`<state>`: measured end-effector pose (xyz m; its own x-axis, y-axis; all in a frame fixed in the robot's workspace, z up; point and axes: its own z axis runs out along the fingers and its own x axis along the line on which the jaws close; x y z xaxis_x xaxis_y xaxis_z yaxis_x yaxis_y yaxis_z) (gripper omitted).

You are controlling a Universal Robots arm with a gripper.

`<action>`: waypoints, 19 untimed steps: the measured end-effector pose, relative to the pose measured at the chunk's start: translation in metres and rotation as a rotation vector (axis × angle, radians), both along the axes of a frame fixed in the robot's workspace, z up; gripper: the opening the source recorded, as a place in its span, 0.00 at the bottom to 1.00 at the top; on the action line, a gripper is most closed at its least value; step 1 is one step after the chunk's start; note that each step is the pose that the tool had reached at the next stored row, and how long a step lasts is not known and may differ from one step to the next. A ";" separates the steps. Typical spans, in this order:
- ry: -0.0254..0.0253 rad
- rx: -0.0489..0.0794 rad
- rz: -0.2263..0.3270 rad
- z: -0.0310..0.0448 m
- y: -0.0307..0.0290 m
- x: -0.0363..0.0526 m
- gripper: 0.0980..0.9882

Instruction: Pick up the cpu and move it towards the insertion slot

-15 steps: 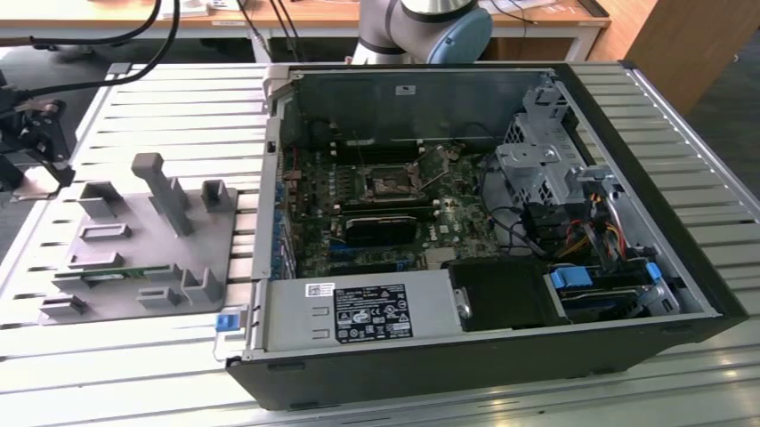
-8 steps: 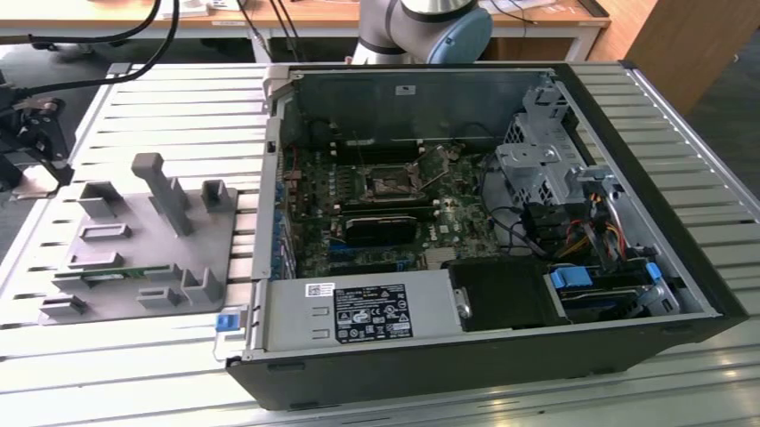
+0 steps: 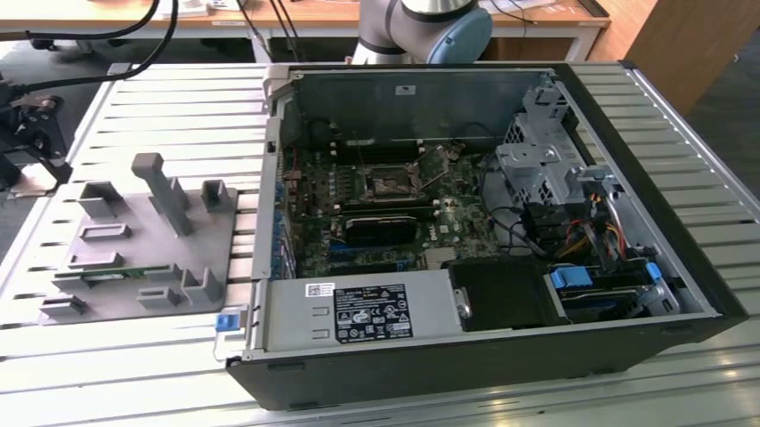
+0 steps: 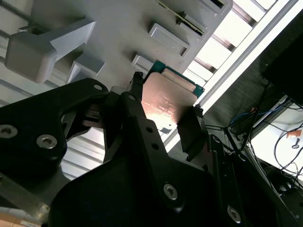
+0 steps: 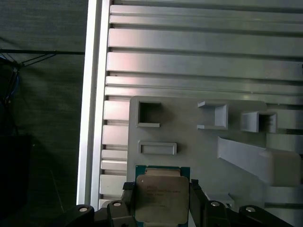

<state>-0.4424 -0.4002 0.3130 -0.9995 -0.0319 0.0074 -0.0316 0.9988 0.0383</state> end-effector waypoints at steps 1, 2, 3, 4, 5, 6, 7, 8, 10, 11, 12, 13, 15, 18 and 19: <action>0.0002 0.000 0.000 0.0005 0.0000 0.0000 0.50; 0.0002 0.000 0.000 0.0010 0.0000 0.0000 0.50; 0.0003 0.000 0.000 0.0016 0.0000 0.0000 0.50; 0.0004 0.000 0.000 0.0024 0.0000 0.0000 0.50; 0.0003 0.000 0.000 0.0032 0.0000 0.0000 0.50; 0.0002 0.000 0.000 0.0041 0.0000 0.0000 0.50; 0.0002 0.000 0.000 0.0051 0.0000 0.0000 0.50; 0.0002 0.000 0.000 0.0061 0.0000 0.0000 0.50; 0.0002 0.000 0.000 0.0084 0.0000 0.0000 0.50; 0.0002 0.000 0.000 0.0094 0.0000 0.0000 0.50; 0.0003 0.000 0.000 0.0103 0.0000 0.0000 0.50; 0.0002 0.000 0.000 0.0113 0.0000 0.0000 0.50; 0.0002 0.000 0.000 0.0133 0.0000 0.0000 0.50; 0.0002 0.000 0.000 0.0165 0.0000 0.0000 0.50; 0.0003 0.000 0.000 0.0175 0.0000 0.0000 0.50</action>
<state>-0.4424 -0.4002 0.3304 -0.9995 -0.0319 0.0076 -0.0316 0.9988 0.0382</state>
